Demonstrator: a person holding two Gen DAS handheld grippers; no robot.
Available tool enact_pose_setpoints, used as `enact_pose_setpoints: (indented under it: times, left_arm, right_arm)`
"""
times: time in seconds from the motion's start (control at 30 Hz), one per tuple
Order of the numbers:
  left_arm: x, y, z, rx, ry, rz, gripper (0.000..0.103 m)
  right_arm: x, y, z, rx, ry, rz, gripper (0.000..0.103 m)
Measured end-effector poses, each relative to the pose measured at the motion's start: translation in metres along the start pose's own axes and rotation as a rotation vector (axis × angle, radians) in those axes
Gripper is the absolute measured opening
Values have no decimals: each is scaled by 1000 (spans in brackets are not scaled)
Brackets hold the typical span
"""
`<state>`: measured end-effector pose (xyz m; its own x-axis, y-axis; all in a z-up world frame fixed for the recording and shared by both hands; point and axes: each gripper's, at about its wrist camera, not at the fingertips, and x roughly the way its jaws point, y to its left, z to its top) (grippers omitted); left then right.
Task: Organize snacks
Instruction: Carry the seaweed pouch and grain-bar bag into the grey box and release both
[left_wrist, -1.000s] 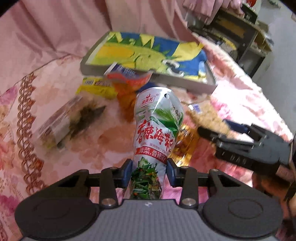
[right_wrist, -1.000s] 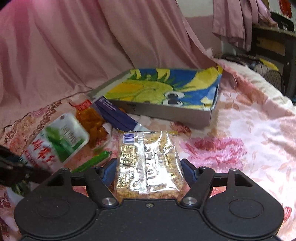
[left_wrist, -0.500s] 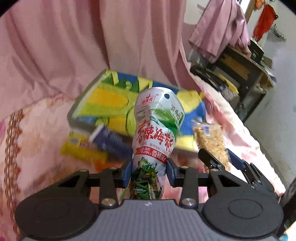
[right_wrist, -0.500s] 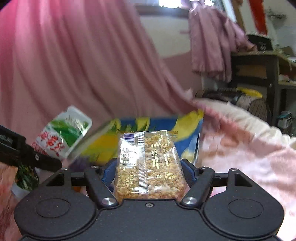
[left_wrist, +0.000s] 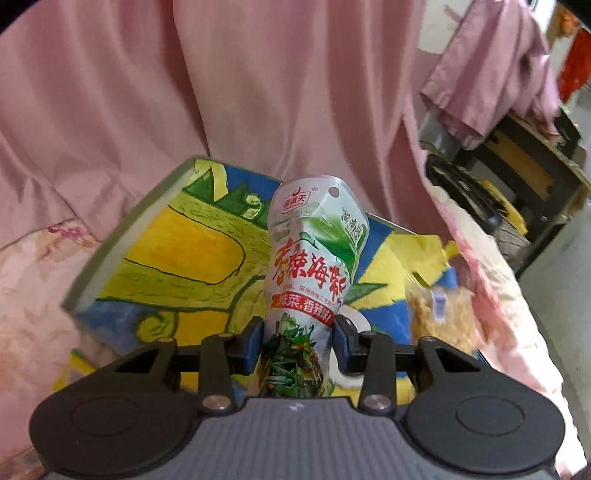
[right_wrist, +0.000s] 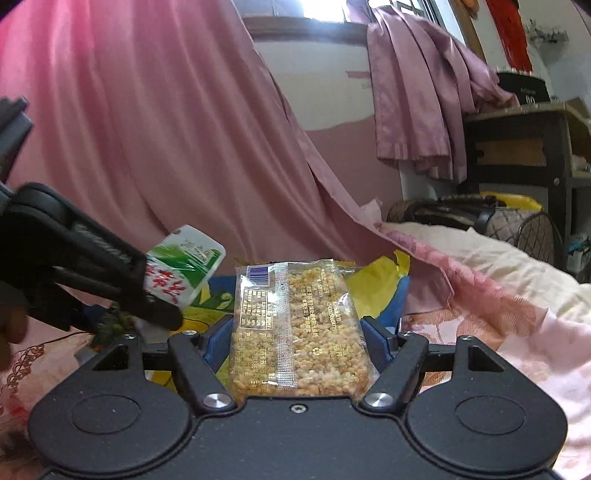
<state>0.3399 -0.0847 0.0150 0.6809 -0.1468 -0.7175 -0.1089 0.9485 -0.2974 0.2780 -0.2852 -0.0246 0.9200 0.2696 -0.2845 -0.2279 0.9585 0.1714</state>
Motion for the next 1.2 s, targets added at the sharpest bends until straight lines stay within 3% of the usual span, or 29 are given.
enact_pose_setpoints:
  times: [0.3, 0.73, 1.0, 1.07, 1.2]
  left_arm:
    - [45, -7, -3, -10, 85, 68, 43]
    - [42, -8, -10, 52, 78, 107, 58]
    - [26, -7, -11, 35, 48, 85, 77]
    - [12, -7, -11, 44, 21, 66, 86]
    - [-26, -2, -12, 73, -64, 68, 97]
  right_arm:
    - [18, -1, -3, -71, 114, -14, 74]
    - [24, 4, -8, -117, 160, -11, 74]
    - [25, -1, -9, -93, 153, -23, 88]
    - [19, 0, -7, -92, 123, -26, 97]
    - [-2, 5, 2, -117, 51, -29, 100]
